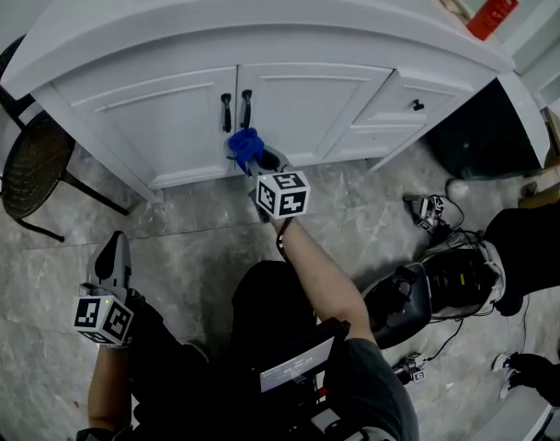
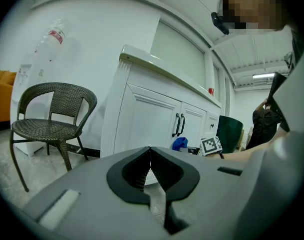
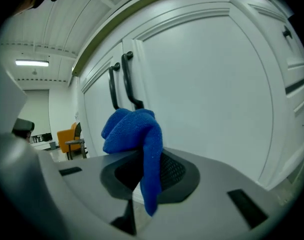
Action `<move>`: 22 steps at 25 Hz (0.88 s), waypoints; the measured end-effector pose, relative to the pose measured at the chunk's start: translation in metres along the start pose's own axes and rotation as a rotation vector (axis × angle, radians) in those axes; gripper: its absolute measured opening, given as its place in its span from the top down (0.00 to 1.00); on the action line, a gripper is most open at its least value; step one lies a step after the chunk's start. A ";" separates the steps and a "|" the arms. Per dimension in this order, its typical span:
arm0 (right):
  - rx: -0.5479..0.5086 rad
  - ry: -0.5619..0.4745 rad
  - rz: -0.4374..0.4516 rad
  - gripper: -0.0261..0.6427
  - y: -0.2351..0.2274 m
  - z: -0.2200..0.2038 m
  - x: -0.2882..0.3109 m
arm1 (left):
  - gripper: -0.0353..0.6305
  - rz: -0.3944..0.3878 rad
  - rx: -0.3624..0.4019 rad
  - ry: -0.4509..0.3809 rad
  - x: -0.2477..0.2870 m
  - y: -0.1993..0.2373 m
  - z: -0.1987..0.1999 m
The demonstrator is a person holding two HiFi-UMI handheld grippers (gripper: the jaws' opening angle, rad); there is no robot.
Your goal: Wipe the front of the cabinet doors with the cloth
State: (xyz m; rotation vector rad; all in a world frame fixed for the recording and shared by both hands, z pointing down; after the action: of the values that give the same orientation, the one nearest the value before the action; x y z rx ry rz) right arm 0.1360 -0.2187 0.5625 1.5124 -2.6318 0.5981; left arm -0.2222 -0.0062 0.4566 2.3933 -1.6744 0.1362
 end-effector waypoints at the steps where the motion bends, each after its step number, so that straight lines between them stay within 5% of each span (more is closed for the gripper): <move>1: 0.004 -0.016 -0.009 0.88 -0.007 0.001 -0.002 | 0.94 0.006 0.003 0.004 0.000 0.000 -0.001; 9: 0.035 -0.126 -0.137 0.88 -0.082 0.011 -0.044 | 0.94 -0.031 0.072 0.034 0.014 -0.024 0.002; 22: 0.076 -0.130 -0.437 0.88 -0.196 0.013 -0.126 | 0.94 -0.103 0.067 0.048 0.038 -0.046 0.005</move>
State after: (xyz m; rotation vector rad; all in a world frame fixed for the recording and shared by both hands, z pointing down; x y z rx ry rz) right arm 0.3683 -0.2078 0.5819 2.1259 -2.2618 0.5791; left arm -0.1662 -0.0273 0.4539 2.4985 -1.5461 0.2347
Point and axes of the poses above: the fingertips, and each gripper's own axes: x forward along the fingers, y to its left, z out of its top, the point moved 10 cm from there along -x, backward along the fingers, and after that the axes turned 4 degrees about x, right-handed, at the moved point
